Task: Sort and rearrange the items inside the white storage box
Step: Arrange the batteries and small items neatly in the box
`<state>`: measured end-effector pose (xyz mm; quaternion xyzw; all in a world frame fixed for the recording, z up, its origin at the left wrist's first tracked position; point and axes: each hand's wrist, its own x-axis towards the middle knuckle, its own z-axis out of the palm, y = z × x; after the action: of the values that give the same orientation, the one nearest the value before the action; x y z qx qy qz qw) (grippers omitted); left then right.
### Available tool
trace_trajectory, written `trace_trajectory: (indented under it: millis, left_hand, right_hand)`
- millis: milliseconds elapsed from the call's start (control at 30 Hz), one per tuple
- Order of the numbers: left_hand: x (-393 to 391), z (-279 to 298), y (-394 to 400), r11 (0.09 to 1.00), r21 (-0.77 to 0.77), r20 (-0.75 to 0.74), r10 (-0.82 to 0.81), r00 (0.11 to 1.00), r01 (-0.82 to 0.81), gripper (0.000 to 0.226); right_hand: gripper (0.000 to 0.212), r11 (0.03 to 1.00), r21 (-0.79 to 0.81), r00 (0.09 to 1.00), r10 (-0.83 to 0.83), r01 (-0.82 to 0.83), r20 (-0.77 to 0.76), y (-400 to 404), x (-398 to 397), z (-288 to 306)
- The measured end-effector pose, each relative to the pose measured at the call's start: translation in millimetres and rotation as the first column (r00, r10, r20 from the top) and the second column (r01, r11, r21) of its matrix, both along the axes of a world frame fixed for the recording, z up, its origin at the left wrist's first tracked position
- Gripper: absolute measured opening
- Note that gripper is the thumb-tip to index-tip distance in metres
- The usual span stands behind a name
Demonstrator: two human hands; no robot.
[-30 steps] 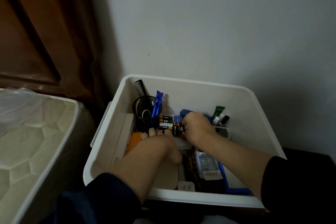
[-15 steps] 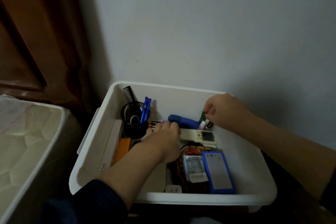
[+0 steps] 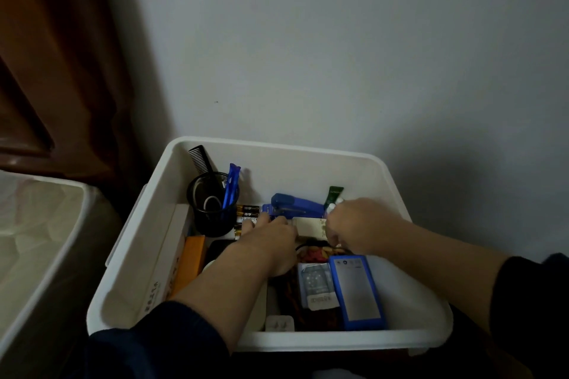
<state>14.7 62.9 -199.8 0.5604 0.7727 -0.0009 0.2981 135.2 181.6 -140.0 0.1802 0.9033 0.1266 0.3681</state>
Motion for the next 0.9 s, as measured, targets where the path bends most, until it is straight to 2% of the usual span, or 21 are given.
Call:
trace_trajectory:
  millis: [100,300,433,533,767,900]
  left_hand:
    - [-0.1,-0.2,0.3,0.999,-0.038,-0.002,-0.015,1.0,0.015,0.058]
    - [-0.3,-0.1,1.6,0.995,-0.079,-0.002,-0.055,0.999,0.054,0.063]
    - [0.9,-0.5,0.0,0.994,-0.097,0.003,-0.046,0.999,0.046,0.061]
    - [1.1,0.1,1.1,0.995,-0.098,0.011,-0.019,1.0,0.02,0.061]
    - [1.3,0.6,0.5,0.996,-0.084,-0.013,0.031,0.999,-0.032,0.045]
    - [-2.2,1.9,-2.3,0.995,-0.071,-0.017,0.062,0.998,-0.063,0.045]
  right_hand:
    - [0.032,1.0,-0.006,0.999,0.029,-0.029,0.026,-1.6,-4.8,0.7]
    - [0.034,0.977,0.038,0.974,0.208,-0.212,0.084,5.5,-4.6,-6.5]
    - [0.04,0.91,0.093,0.905,0.381,-0.403,0.19,7.0,-4.7,-13.5]
    - [0.041,0.857,0.113,0.86,0.484,-0.503,0.161,10.1,-2.2,-17.2]
    - [0.045,0.805,0.114,0.809,0.558,-0.582,0.183,11.2,1.8,-20.9]
    - [0.039,0.831,0.122,0.836,0.519,-0.542,0.178,15.8,7.7,-23.8]
